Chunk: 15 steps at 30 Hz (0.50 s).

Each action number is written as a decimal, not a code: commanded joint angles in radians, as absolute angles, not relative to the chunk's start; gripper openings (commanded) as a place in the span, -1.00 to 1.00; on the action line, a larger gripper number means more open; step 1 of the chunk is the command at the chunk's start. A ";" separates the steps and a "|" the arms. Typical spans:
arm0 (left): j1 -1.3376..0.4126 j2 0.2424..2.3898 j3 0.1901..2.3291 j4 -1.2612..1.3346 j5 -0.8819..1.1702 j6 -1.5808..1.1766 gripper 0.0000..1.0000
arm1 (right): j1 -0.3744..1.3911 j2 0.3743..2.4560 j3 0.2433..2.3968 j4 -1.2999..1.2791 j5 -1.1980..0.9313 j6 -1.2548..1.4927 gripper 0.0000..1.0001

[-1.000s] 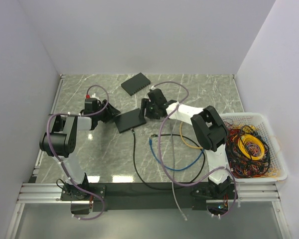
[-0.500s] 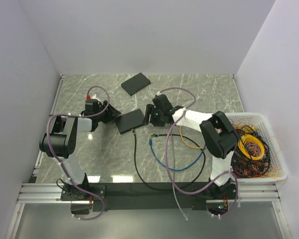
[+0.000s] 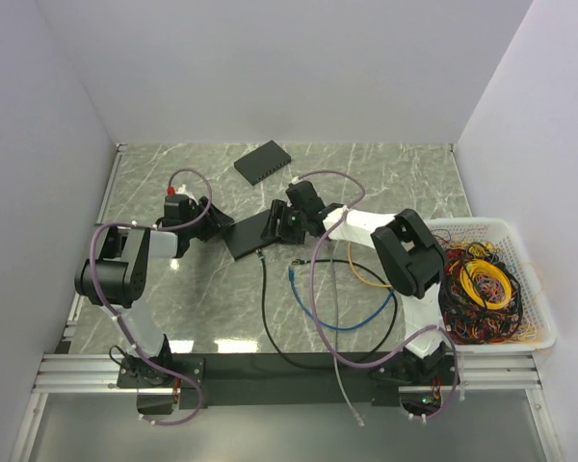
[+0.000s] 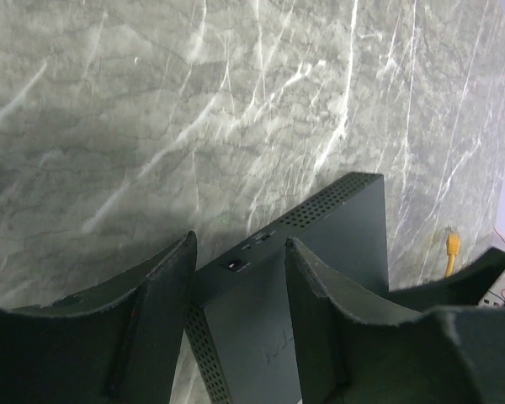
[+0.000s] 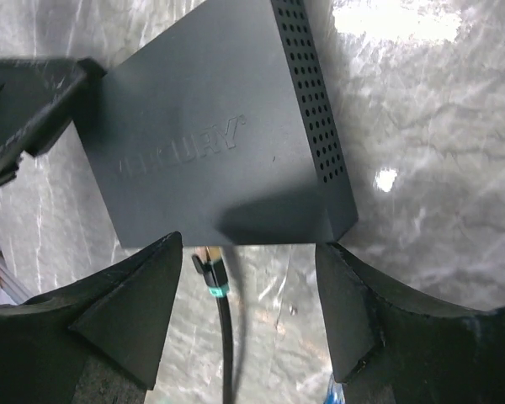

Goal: Insert the plug into the switch port

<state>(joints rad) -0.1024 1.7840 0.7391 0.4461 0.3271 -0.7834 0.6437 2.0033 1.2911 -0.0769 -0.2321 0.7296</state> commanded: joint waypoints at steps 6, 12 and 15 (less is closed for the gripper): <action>-0.160 1.746 0.644 0.341 0.359 -0.798 0.08 | 0.635 2.092 1.425 -0.055 -0.232 0.730 0.42; -0.163 1.740 0.663 0.301 0.322 -0.789 0.11 | 0.632 2.071 1.415 -0.064 -0.226 0.661 0.42; -0.161 1.744 0.707 0.269 0.307 -0.773 0.12 | 0.632 1.994 1.315 -0.051 -0.190 0.609 0.43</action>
